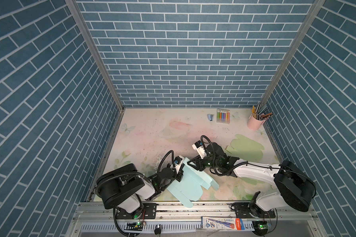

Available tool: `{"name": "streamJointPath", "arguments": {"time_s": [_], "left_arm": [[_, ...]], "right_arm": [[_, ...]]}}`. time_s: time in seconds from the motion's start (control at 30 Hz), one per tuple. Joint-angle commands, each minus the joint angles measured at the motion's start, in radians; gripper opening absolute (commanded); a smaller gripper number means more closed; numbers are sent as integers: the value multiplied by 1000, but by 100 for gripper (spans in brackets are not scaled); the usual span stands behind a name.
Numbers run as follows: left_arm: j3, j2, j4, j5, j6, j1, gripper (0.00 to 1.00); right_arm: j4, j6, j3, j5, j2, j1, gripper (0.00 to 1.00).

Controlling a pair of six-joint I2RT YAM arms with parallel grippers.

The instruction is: Fold the paper box

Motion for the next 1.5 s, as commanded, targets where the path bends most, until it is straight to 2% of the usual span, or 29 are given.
{"name": "streamJointPath", "arguments": {"time_s": [0.0, 0.13, 0.37, 0.67, 0.93, 1.07, 1.27, 1.47], "left_arm": [[26, 16, 30, 6, 14, -4, 22], [31, 11, 36, 11, 21, -4, 21], [32, 36, 62, 16, 32, -4, 11], [41, 83, 103, 11, 41, 6, 15], [33, 93, 122, 17, 41, 8, 6], [38, 103, 120, 16, 41, 6, 6], [23, 92, 112, 9, 29, 8, 16], [13, 115, 117, 4, 18, 8, 18]], "right_arm": [[16, 49, -28, -49, 1, 7, 36], [23, 58, -39, -46, -5, 6, 35], [58, 88, -49, -68, -1, 7, 34], [121, 138, -76, -92, 0, 7, 32], [128, 146, -80, -83, -4, 8, 31], [139, 152, -82, -83, 4, 8, 29], [130, 149, -87, -62, -14, 9, 28], [135, 151, -87, -50, -17, 9, 28]]}}
